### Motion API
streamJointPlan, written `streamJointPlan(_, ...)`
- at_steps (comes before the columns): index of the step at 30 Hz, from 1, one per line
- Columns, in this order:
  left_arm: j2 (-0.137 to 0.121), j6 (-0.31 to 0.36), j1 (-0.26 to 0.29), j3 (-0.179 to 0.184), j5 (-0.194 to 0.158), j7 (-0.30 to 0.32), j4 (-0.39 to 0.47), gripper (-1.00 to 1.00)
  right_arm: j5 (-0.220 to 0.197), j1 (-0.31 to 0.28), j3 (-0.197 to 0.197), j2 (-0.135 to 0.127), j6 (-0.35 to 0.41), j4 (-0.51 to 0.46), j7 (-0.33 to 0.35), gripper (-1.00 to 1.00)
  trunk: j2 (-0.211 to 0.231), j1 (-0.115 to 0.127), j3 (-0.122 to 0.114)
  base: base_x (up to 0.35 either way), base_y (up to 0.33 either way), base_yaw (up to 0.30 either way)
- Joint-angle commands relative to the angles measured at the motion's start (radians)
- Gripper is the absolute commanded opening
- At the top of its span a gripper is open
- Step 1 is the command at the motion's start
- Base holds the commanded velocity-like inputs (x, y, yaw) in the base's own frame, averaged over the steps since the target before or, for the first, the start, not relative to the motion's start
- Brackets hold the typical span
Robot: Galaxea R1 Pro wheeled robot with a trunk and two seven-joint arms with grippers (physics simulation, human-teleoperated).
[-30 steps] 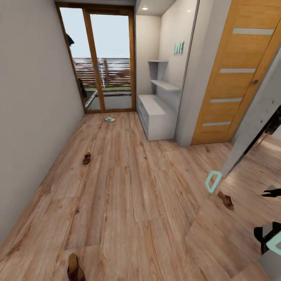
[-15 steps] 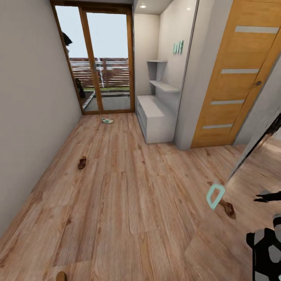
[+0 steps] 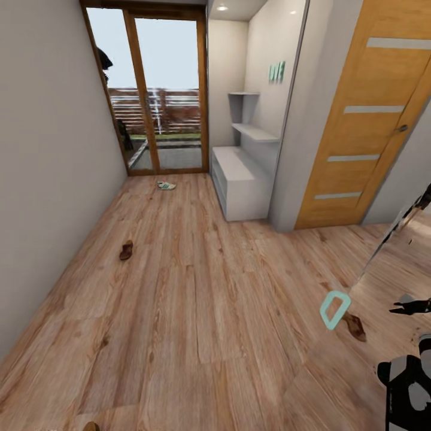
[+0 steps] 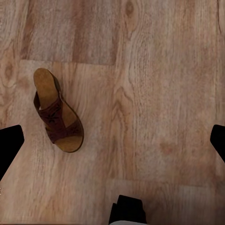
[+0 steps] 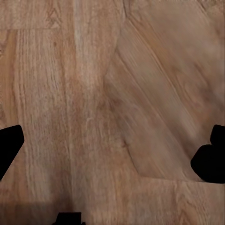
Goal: Pick up the two gym shoes and the two sandals from the corridor floor and place them onto the hallstand (shoe rack) in the corridor, making sure they are on the rack and not on the floor. Arrange them so the two gym shoes are next to each other and the two sandals are next to each other.
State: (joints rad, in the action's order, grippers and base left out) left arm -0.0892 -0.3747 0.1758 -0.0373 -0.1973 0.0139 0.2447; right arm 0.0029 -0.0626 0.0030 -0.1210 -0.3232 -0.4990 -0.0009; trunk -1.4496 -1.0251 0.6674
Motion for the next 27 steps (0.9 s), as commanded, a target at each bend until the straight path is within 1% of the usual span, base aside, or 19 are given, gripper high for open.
streamJointPlan(1,0.0,-0.003,0.001,-0.003,-0.002,0.001,-0.001,1.0,0.0,0.0,0.0,0.0,-0.003,0.0,0.0,1.0,0.0,0.0,0.001,0.009,-0.003,0.164)
streamJointPlan(8,0.0,-0.003,0.001,-0.003,-0.002,0.001,-0.001,1.0,0.0,0.0,0.0,0.0,-0.003,0.0,-0.001,1.0,0.0,0.0,0.005,0.004,-0.001,0.211)
streamJointPlan(23,0.001,-0.003,0.001,-0.003,-0.001,0.001,-0.001,1.0,0.0,0.0,0.002,0.0,-0.002,0.0,-0.001,1.0,0.0,0.0,0.014,0.0,0.0,0.245)
streamJointPlan(27,0.001,-0.003,0.001,-0.003,-0.001,0.001,-0.001,1.0,0.0,0.0,0.002,0.0,-0.002,0.0,-0.001,1.0,0.0,0.0,0.015,0.075,0.0,0.12)
